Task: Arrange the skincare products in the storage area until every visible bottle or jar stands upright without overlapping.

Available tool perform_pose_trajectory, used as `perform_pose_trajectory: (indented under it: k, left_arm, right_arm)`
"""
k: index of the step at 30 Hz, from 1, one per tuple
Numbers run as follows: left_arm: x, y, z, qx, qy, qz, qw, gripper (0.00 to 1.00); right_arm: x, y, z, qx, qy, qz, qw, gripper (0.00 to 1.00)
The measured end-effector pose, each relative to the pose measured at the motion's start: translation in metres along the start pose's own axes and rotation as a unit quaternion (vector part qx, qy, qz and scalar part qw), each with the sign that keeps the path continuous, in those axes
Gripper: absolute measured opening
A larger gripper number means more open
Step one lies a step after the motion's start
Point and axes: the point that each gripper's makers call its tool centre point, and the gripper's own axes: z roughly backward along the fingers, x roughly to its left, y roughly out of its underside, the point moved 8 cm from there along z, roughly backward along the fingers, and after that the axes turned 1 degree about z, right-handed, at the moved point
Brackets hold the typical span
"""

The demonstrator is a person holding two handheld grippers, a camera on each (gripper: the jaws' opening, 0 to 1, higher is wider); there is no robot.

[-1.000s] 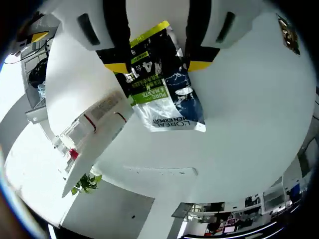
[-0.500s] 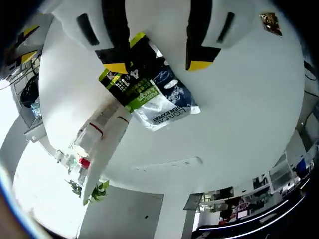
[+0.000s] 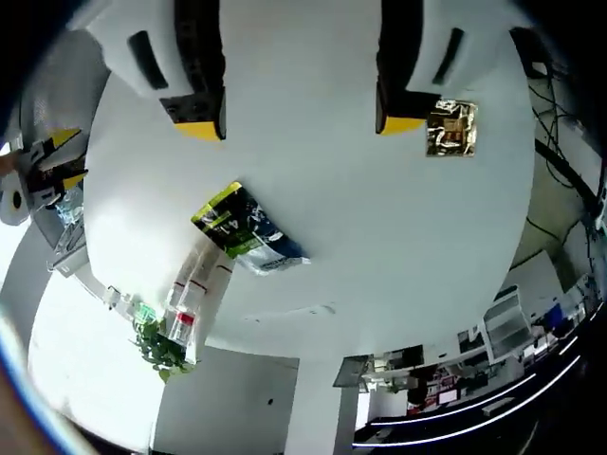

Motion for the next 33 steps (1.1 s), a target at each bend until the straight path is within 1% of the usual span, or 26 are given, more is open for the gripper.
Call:
perform_pose_trajectory:
  k: [1,4,6,7,8,9,10,11,14,15,16,17,19,21,22,23,24,25,27,29,30,31,33]
  left_arm:
    - [0.004,0.008,0.011,0.003,-0.008,-0.008,0.9999,0.59]
    - [0.012,0.025,0.030,0.001,-0.031,-0.012,0.9994,0.59]
    - [0.014,0.049,0.046,0.025,-0.049,-0.002,0.9985,0.61]
    - [0.014,0.056,0.050,0.030,-0.054,0.001,0.9981,0.62]
    - [0.012,0.067,0.057,0.041,-0.057,0.003,0.9975,0.64]
    - [0.012,0.072,0.059,0.044,-0.060,0.005,0.9972,0.64]
    - [0.009,0.086,0.068,0.056,-0.071,0.014,0.9958,0.65]
    - [0.007,0.094,0.073,0.060,-0.081,0.025,0.9946,0.64]
    - [0.000,0.117,0.082,0.065,-0.098,0.067,0.9908,0.62]
    - [-0.003,0.130,0.084,0.079,-0.109,0.082,0.9875,0.62]
    - [-0.005,0.137,0.084,0.083,-0.114,0.078,0.9870,0.62]
    - [-0.008,0.147,0.086,0.093,-0.128,0.079,0.9843,0.62]
    - [-0.013,0.160,0.084,0.104,-0.136,0.077,0.9821,0.61]
    - [-0.016,0.167,0.083,0.112,-0.146,0.078,0.9799,0.57]
    - [-0.016,0.168,0.085,0.109,-0.152,0.070,0.9799,0.54]
    - [-0.017,0.167,0.076,0.085,-0.161,0.094,0.9787,0.52]
    - [-0.018,0.167,0.074,0.090,-0.158,0.098,0.9783,0.51]
    - [-0.017,0.166,0.080,0.087,-0.159,0.096,0.9787,0.49]
    - [-0.018,0.165,0.079,0.082,-0.158,0.095,0.9793,0.45]
    - [-0.018,0.165,0.078,0.077,-0.159,0.098,0.9793,0.39]
    - [-0.017,0.164,0.078,0.076,-0.161,0.106,0.9783,0.36]
    - [-0.017,0.165,0.078,0.074,-0.164,0.118,0.9766,0.36]
    - [-0.016,0.165,0.079,0.074,-0.164,0.112,0.9772,0.36]
  right_arm:
    - [0.000,0.000,0.000,0.001,0.000,0.000,1.0000,0.39]
    - [0.000,0.000,0.000,0.000,-0.001,0.003,1.0000,0.39]
    - [0.001,0.000,0.000,0.001,-0.002,0.003,1.0000,0.39]
    - [0.001,0.000,0.000,0.003,-0.002,0.004,1.0000,0.39]
    - [0.001,0.001,-0.001,0.005,-0.002,0.005,1.0000,0.39]
    - [0.001,0.001,-0.001,0.007,-0.002,0.006,1.0000,0.38]
    - [0.001,0.002,-0.001,0.009,-0.001,0.007,0.9999,0.38]
    - [0.001,0.002,-0.001,0.010,-0.001,0.008,0.9999,0.38]
    - [0.001,0.002,0.000,0.011,-0.001,0.009,0.9999,0.39]
    - [0.001,0.002,-0.001,0.010,-0.001,0.009,0.9999,0.39]
    - [0.001,0.001,-0.001,0.008,-0.001,0.011,0.9999,0.39]
    - [0.002,0.001,-0.001,0.010,-0.002,0.012,0.9999,0.39]
    - [0.003,0.002,-0.001,0.013,-0.005,0.015,0.9998,0.39]
    - [0.004,0.002,-0.001,0.014,-0.007,0.019,0.9997,0.39]
    - [0.004,0.002,-0.001,0.015,-0.008,0.020,0.9997,0.39]
    - [0.004,0.002,-0.001,0.015,-0.008,0.021,0.9996,0.39]
    - [0.004,0.002,-0.001,0.015,-0.008,0.022,0.9996,0.39]
    - [0.005,0.002,-0.001,0.015,-0.009,0.023,0.9996,0.39]
    - [0.005,0.002,-0.001,0.019,-0.009,0.023,0.9995,0.39]
    - [0.004,0.002,-0.001,0.019,-0.009,0.023,0.9995,0.39]
    - [0.004,0.002,-0.001,0.019,-0.009,0.023,0.9995,0.39]
    - [0.004,0.002,-0.001,0.019,-0.009,0.024,0.9995,0.39]
    - [0.004,0.003,-0.001,0.021,-0.009,0.025,0.9994,0.39]
